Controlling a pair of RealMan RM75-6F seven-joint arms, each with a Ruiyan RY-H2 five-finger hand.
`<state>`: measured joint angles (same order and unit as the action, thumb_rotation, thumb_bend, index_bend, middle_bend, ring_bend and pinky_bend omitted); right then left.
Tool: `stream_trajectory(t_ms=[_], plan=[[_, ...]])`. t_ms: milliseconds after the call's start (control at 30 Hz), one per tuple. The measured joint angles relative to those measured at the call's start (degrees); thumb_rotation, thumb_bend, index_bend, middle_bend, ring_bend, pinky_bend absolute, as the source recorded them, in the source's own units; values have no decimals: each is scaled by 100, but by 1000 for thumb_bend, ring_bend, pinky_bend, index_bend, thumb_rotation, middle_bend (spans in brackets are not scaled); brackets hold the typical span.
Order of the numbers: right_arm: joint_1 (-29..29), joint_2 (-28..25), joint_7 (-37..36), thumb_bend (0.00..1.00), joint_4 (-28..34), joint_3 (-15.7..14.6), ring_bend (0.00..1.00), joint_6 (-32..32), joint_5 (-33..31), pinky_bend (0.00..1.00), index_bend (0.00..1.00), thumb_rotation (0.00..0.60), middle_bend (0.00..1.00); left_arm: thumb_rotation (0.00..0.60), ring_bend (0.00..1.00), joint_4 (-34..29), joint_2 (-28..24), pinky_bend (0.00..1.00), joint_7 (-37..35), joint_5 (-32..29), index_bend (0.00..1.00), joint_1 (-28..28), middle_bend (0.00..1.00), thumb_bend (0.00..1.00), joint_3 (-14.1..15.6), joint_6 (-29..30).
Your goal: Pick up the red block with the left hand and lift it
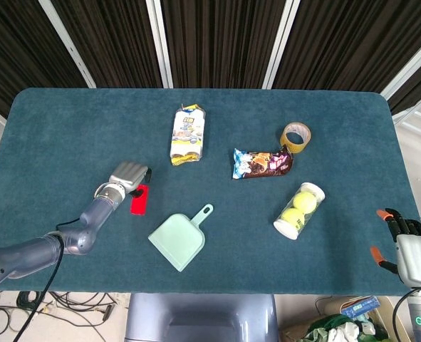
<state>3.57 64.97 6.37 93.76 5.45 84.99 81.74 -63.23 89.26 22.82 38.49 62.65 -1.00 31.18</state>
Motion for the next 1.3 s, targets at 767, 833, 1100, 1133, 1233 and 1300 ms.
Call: stream_trajectory(t_ms=[767,833,1100,1133,1233,1300], plan=[[7,10,-12,212,-7,8,259,-4,-10,197,216,600,159,600,753,227,212,750,-37,36,518,-9,797,379,-8,17],[8,10,-13,213,-6,6,259,-8,-9,197,216,600,159,600,758,229,218,754,-40,37,528,-11,801,380,-17,24],[10,11,-12,214,-6,5,258,-7,-5,197,215,600,159,600,761,207,205,756,-108,83,545,-44,805,381,-76,33],[10,10,-10,214,-6,4,259,-8,-4,197,215,600,159,600,761,204,196,756,-100,78,549,-42,805,388,-73,27],[9,12,-9,214,-2,2,259,-9,-5,197,216,600,159,600,761,174,168,756,-81,51,559,-37,805,430,-66,17],[10,12,-4,214,-3,0,259,-12,-5,197,216,600,159,600,761,147,144,756,-47,37,564,-31,806,457,-46,14]])
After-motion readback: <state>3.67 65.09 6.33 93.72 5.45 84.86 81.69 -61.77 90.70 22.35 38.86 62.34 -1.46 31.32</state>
